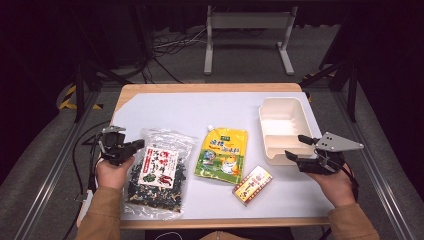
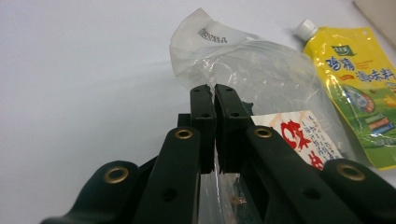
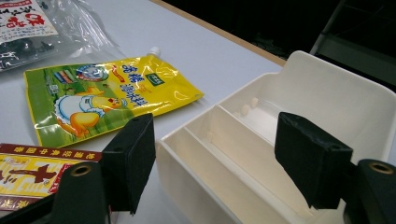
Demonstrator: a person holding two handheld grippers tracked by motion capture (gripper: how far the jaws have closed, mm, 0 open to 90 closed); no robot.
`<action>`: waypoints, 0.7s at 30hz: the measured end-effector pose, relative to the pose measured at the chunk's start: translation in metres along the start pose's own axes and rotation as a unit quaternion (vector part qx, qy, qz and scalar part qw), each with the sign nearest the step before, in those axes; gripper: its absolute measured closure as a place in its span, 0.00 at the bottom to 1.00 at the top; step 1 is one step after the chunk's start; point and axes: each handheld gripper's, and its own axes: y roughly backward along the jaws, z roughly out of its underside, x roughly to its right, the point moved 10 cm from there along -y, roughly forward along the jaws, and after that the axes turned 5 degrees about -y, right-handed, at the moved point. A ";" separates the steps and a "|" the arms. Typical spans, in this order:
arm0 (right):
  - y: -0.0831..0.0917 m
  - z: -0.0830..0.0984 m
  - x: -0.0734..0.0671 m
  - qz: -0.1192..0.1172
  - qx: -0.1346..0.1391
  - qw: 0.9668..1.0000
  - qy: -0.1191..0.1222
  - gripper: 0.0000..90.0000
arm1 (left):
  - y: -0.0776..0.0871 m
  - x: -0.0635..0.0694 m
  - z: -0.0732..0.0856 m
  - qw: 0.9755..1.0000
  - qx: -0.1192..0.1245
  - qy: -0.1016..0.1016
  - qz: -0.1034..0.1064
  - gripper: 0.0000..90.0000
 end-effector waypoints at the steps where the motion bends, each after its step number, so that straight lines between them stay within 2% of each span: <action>1: 0.000 0.000 0.000 0.000 0.000 1.000 0.000 0.33 | 0.005 0.002 -0.005 1.000 0.011 -0.006 0.001 0.97; 3: 0.000 0.000 -0.001 0.000 -0.001 1.000 0.002 0.33 | 0.008 0.004 -0.006 1.000 0.017 -0.010 0.005 0.97; 9: -0.001 0.001 -0.003 -0.006 -0.006 1.000 0.002 0.36 | 0.028 0.014 -0.022 0.998 0.060 -0.029 0.012 0.97; 17: -0.001 0.001 -0.007 -0.010 -0.010 1.000 0.009 0.38 | 0.054 0.036 -0.040 0.992 0.103 -0.065 0.023 0.98; 20: -0.001 0.002 -0.007 -0.009 -0.013 1.000 0.011 0.39 | 0.064 0.045 -0.046 0.989 0.118 -0.080 0.028 0.98; 21: -0.001 0.002 -0.007 -0.009 -0.013 1.000 0.011 0.39 | 0.064 0.045 -0.046 0.989 0.118 -0.080 0.028 0.98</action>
